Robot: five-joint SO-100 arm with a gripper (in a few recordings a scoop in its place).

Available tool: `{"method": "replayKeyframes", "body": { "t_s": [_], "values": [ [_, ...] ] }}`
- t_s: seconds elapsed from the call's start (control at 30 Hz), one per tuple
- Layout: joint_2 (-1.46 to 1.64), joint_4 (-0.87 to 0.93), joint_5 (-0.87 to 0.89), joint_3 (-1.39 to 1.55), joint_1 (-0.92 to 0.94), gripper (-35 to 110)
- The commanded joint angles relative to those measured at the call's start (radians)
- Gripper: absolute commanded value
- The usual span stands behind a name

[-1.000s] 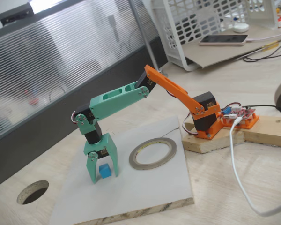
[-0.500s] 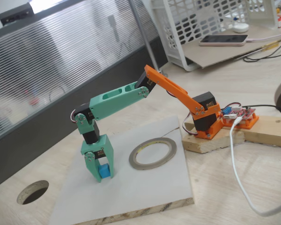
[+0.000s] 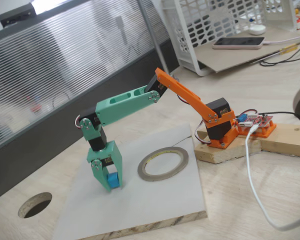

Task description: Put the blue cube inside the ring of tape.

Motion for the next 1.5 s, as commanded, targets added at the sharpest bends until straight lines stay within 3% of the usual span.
{"method": "replayKeyframes", "body": {
  "t_s": [0.0, 1.03, 1.47],
  "values": [
    [0.072, 0.005, 0.009, 0.005, -0.011, 22],
    [0.072, 0.006, 0.009, 0.005, -0.009, 22],
    [0.072, 0.014, 0.008, 0.005, 0.156, 22]
  ]
}}
